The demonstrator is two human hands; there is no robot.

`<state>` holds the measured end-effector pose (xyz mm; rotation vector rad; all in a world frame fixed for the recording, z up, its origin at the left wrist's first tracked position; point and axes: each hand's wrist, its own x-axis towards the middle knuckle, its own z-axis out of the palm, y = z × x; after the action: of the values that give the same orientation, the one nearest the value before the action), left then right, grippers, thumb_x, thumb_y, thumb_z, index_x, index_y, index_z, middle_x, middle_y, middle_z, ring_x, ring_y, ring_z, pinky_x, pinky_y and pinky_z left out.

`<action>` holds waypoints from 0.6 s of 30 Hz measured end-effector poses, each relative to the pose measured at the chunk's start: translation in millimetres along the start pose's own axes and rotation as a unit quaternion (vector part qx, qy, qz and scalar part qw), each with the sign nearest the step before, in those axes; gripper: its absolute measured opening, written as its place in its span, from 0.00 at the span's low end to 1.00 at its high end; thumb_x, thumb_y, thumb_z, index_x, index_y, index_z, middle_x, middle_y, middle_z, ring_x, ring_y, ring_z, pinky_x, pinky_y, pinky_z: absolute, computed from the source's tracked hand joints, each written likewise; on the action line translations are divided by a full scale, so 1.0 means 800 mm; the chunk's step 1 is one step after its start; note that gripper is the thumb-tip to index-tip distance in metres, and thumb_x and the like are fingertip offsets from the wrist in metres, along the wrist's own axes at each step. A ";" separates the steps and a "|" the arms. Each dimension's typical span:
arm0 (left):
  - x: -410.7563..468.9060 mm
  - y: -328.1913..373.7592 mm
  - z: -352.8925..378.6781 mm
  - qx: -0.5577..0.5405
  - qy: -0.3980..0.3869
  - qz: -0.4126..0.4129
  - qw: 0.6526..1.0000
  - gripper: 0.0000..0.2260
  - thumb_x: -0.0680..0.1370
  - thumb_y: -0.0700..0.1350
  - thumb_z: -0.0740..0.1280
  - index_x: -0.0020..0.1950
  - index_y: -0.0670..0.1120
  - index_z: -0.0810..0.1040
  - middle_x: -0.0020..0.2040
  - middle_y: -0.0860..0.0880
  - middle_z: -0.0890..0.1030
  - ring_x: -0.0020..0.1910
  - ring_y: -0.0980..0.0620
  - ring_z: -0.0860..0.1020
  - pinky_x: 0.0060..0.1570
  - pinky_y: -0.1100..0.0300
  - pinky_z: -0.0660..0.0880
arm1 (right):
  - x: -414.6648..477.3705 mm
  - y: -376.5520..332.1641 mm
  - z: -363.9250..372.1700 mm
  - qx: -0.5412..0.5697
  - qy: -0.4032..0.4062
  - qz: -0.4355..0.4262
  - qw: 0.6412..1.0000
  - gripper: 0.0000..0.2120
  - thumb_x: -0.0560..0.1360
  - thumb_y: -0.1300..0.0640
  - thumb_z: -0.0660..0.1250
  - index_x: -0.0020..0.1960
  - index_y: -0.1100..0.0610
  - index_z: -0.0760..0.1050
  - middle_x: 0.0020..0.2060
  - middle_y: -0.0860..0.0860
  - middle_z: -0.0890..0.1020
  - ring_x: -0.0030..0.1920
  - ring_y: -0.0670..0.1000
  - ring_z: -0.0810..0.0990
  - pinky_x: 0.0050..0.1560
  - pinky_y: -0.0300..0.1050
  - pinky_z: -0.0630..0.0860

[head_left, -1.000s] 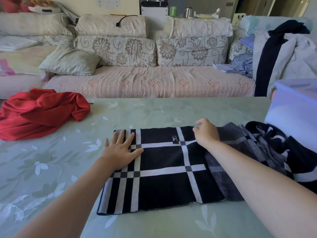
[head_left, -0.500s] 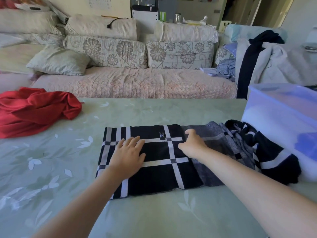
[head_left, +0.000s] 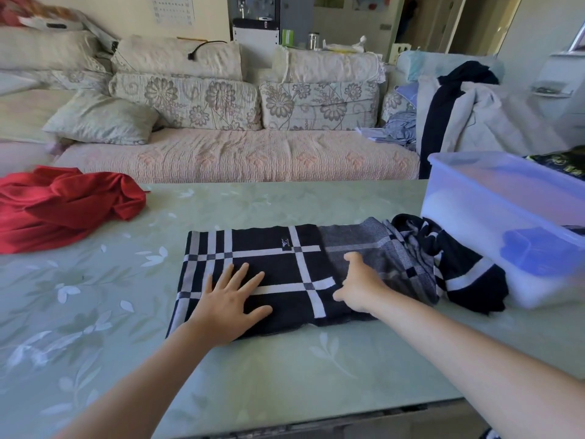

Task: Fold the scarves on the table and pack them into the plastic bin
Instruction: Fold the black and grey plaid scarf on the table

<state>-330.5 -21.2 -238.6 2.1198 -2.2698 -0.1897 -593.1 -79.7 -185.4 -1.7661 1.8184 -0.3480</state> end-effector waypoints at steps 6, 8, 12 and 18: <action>0.000 0.000 0.000 0.022 -0.008 0.017 1.000 0.43 0.65 0.78 0.36 0.79 0.62 0.40 0.80 0.55 0.38 0.78 0.52 0.35 0.75 0.41 0.37 | -0.006 0.009 0.017 -0.275 0.064 -0.292 0.914 0.28 0.79 0.52 0.61 0.77 0.50 0.59 0.77 0.53 0.56 0.76 0.58 0.58 0.74 0.54 0.58; -0.002 -0.003 -0.001 0.024 -0.010 0.023 0.999 0.43 0.66 0.78 0.36 0.79 0.62 0.40 0.79 0.55 0.37 0.77 0.53 0.34 0.75 0.42 0.37 | 0.002 0.012 0.024 -0.269 -0.022 -0.286 0.919 0.31 0.82 0.42 0.55 0.81 0.48 0.49 0.81 0.52 0.43 0.80 0.53 0.43 0.78 0.53 0.46; -0.007 -0.022 -0.001 0.011 -0.005 -0.003 1.000 0.46 0.64 0.78 0.29 0.79 0.60 0.40 0.80 0.53 0.37 0.78 0.51 0.36 0.76 0.43 0.38 | 0.012 0.024 0.036 -0.319 -0.116 -0.222 0.914 0.35 0.80 0.33 0.45 0.80 0.44 0.34 0.79 0.50 0.32 0.78 0.50 0.31 0.78 0.56 0.37; -0.029 -0.065 -0.004 -0.032 -0.002 -0.048 0.998 0.45 0.66 0.73 0.30 0.80 0.53 0.39 0.79 0.51 0.37 0.77 0.52 0.34 0.76 0.54 0.37 | 0.009 -0.013 0.055 -0.343 -0.048 -0.274 0.897 0.36 0.79 0.31 0.46 0.81 0.46 0.42 0.80 0.53 0.40 0.79 0.53 0.33 0.78 0.59 0.38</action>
<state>-277.2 -1.5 -239.4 2.1998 -2.1345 -0.2645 -559.6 -78.7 -216.4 -2.7297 1.4219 0.2136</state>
